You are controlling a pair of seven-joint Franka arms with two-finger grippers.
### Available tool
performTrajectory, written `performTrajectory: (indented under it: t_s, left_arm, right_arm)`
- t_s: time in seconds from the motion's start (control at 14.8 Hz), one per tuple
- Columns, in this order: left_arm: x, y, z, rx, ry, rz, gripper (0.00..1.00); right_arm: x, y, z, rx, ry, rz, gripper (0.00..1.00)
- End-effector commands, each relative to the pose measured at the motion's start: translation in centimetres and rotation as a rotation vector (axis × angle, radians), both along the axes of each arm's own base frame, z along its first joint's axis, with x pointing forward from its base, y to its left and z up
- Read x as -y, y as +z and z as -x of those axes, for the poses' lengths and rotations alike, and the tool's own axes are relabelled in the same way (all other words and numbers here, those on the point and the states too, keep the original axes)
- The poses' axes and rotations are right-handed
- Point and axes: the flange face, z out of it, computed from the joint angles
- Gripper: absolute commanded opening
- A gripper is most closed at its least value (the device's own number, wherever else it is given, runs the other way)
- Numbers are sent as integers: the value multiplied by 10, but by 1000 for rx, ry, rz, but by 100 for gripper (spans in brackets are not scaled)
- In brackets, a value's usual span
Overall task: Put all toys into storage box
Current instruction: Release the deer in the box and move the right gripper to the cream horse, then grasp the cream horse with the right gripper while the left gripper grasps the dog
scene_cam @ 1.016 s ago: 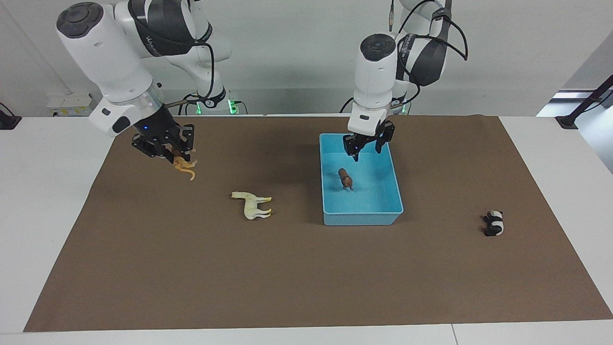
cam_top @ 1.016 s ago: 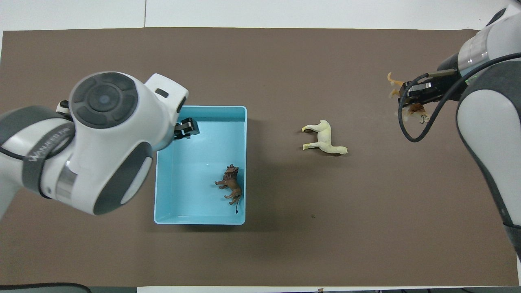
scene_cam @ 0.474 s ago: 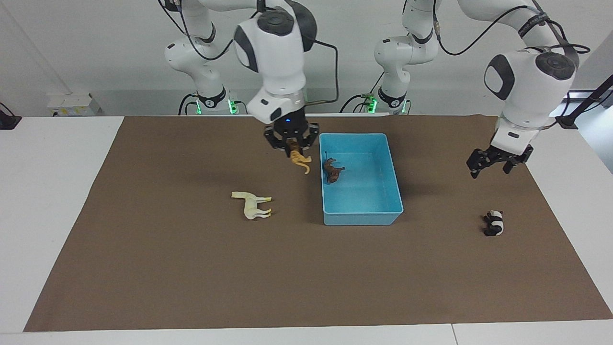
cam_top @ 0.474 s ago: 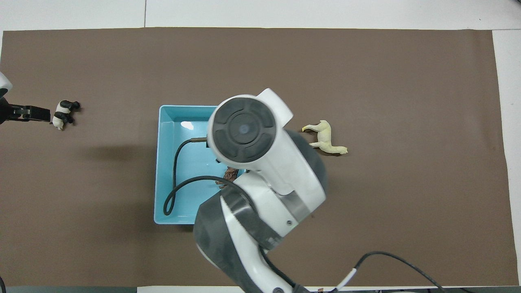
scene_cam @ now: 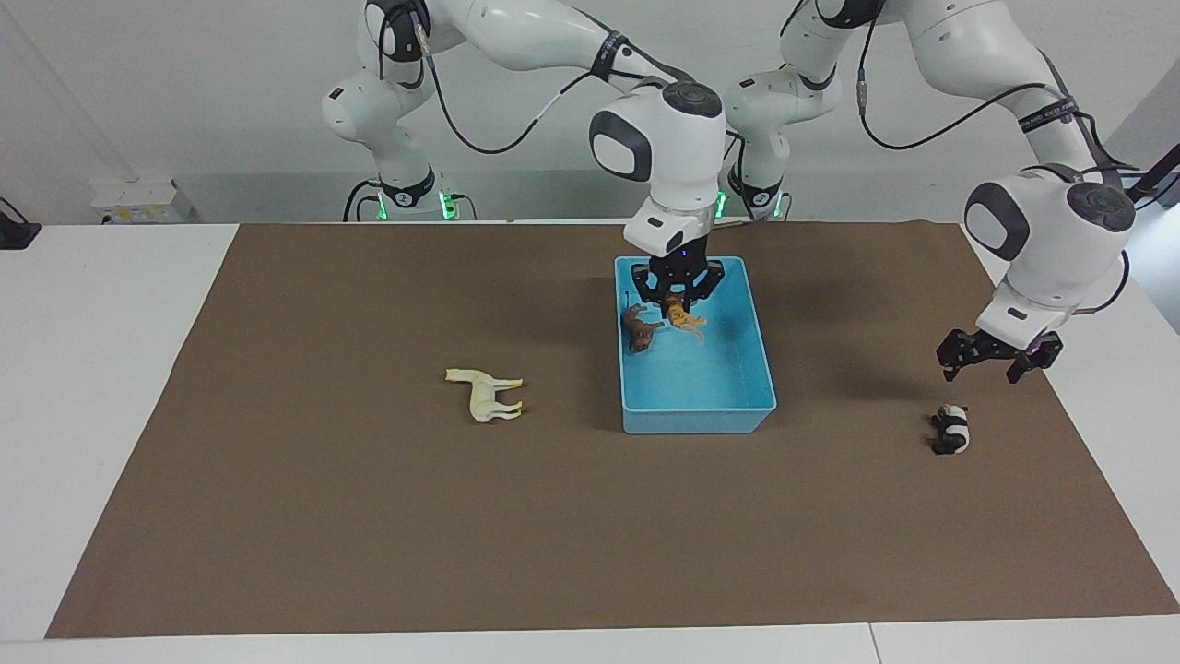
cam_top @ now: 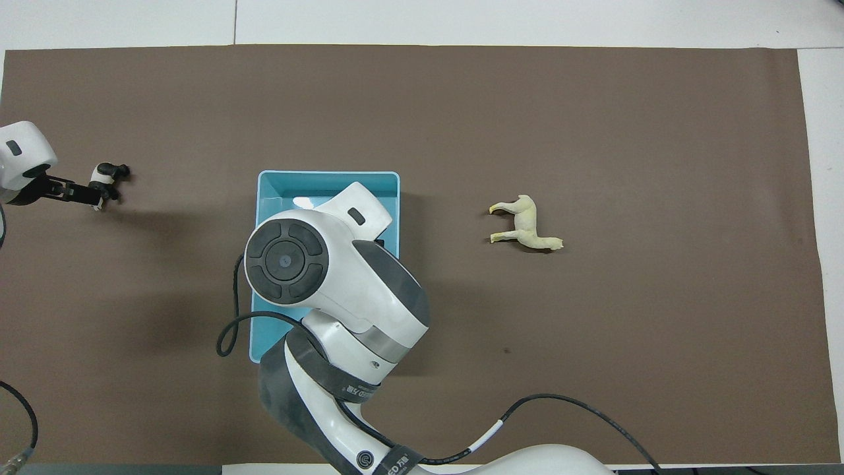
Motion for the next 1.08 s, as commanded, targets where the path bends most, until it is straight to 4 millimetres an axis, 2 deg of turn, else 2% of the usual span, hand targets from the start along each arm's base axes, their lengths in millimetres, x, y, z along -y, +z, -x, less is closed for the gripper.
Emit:
performTrajectory:
  t_s: [0.0, 0.07, 0.2, 0.27, 0.34, 0.47, 0.54, 0.61, 0.74, 0.81, 0.88, 0.95, 1.02]
  left_arm:
    - [-8, -28, -17, 62, -17, 5, 100]
    - [-10, -33, -18, 69, -12, 5, 100]
    - [-7, -41, -19, 67, 1, 15, 100]
    - [-4, -42, -21, 76, 22, 18, 100]
    - [-1, -48, -22, 78, 36, 23, 100]
    - [1, -54, -22, 84, 41, 26, 100]
    - [1, -56, -20, 83, 42, 25, 100]
    - [1, -58, -18, 81, 43, 26, 100]
    - [1, -64, -13, 72, 44, 28, 91]
    - [1, -65, -12, 73, 47, 29, 84]
    - [1, -66, -10, 75, 52, 30, 68]
    - [1, -65, -10, 78, 75, 33, 49]
    - [3, -65, -11, 79, 99, 38, 24]
  right_arm:
    - [21, 16, -10, -71, -83, 31, 100]
    - [34, 24, -13, -89, -102, 45, 100]
    - [83, 60, -38, -87, -167, 27, 100]
    - [113, 67, -57, -78, -196, 29, 100]
    - [143, 65, -74, -93, -187, 41, 100]
    - [185, 45, -88, -126, -130, 69, 100]
    - [217, 33, -96, -135, -116, 70, 100]
    - [240, 18, -100, -133, -89, 67, 100]
    - [274, -20, -90, -125, -27, 60, 100]
    - [285, -44, -81, -124, 10, 60, 100]
    - [292, -64, -74, -119, 35, 60, 100]
    - [298, -80, -73, -114, 45, 62, 100]
    - [300, -93, -73, -113, 57, 68, 100]
